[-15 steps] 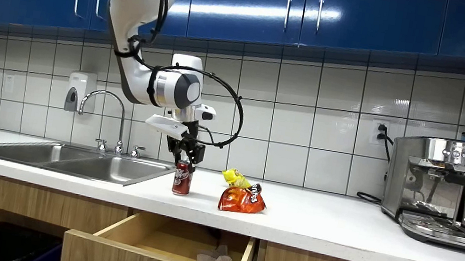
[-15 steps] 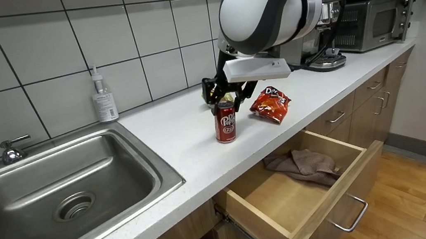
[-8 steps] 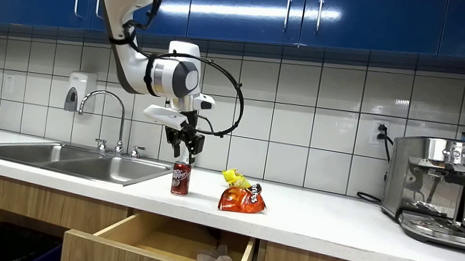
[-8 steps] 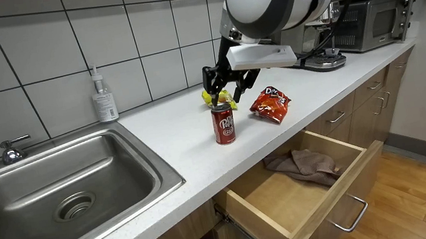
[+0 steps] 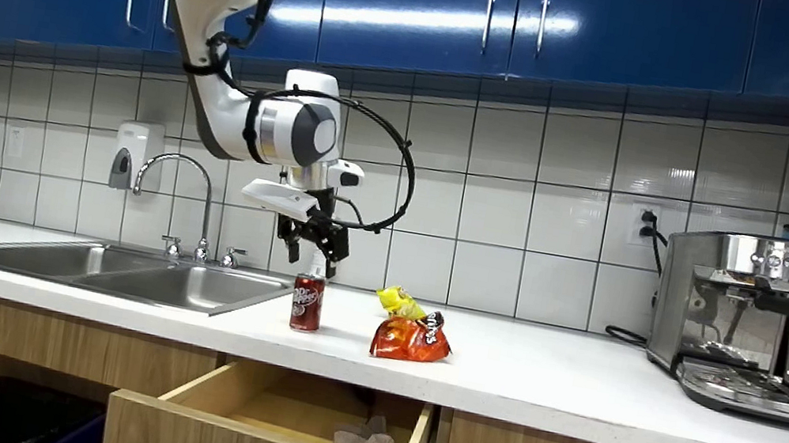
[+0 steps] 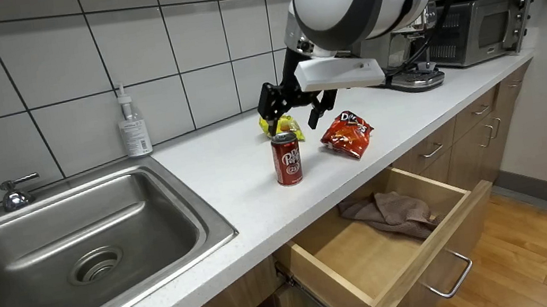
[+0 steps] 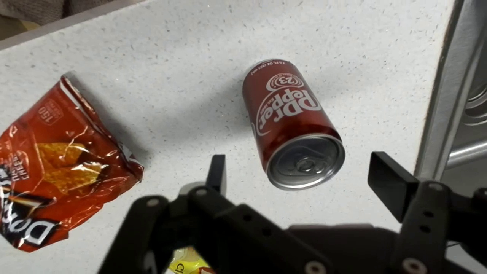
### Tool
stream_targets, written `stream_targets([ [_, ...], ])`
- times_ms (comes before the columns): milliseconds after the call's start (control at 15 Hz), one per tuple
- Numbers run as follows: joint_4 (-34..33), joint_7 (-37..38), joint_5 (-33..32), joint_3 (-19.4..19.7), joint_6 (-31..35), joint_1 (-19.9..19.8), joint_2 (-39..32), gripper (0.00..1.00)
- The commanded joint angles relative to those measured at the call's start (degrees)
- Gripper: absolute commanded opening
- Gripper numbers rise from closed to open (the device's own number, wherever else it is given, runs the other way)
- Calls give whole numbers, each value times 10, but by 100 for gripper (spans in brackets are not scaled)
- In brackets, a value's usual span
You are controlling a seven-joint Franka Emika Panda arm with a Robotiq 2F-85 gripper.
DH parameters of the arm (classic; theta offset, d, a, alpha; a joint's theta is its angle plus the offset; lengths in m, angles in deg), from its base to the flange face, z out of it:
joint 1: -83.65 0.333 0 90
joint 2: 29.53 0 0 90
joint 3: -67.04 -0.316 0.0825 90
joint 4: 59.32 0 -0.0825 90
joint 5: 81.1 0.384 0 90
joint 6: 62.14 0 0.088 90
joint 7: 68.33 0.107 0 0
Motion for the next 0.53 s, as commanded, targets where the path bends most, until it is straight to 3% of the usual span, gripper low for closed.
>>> stream_targets([
  [0,-11,-36,9,-14,-18,-12,4,100],
  [467,-56,-72,10,-20,-61,-15,-26,100],
])
